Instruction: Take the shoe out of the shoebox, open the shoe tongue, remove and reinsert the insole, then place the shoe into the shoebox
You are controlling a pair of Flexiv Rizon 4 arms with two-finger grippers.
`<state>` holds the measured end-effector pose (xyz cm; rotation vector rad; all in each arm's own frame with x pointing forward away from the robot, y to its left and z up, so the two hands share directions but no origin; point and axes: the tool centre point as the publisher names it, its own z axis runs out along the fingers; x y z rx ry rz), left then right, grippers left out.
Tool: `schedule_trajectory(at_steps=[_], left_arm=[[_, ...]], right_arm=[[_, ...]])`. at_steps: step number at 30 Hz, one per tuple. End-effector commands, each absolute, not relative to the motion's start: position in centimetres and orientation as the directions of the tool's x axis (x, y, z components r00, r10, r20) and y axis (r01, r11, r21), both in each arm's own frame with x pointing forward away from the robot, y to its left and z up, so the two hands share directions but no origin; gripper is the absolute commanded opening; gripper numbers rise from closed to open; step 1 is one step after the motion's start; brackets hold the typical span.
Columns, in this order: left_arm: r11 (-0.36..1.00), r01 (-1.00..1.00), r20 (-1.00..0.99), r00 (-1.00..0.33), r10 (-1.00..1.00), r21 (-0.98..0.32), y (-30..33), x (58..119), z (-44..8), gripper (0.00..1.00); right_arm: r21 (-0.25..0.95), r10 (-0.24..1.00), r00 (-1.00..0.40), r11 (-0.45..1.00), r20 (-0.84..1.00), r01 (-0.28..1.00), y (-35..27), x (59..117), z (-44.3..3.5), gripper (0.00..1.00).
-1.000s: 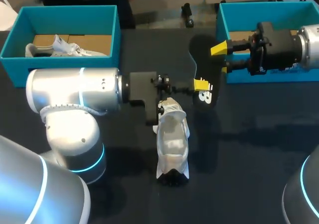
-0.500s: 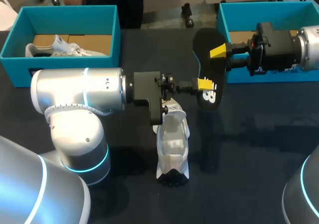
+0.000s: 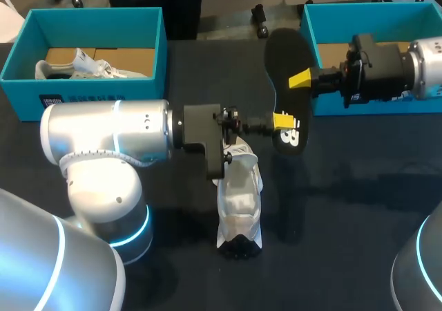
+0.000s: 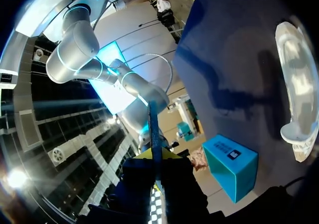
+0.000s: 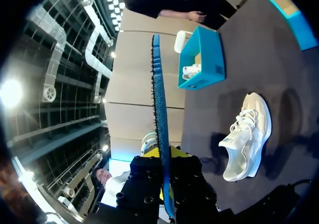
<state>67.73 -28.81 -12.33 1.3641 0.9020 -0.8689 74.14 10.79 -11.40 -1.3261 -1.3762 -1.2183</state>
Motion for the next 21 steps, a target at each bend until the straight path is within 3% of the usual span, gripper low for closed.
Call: schedule_trajectory(at_steps=[1, 21], left_arm=[[0.028, 0.910, -0.910, 0.412, 0.035, 0.413, -28.4, 67.1, -12.3, 1.00], [-0.076, 0.952, -0.851, 0.301, 0.431, 0.297, -23.2, 69.4, -12.6, 1.00]], right_arm=[[0.082, 0.171, -0.076, -0.029, 0.982, 0.996, 10.7, 74.6, -11.6, 0.00], [0.028, 0.176, -0.028, 0.003, 0.984, 1.000, 10.4, 74.3, -13.6, 0.00]])
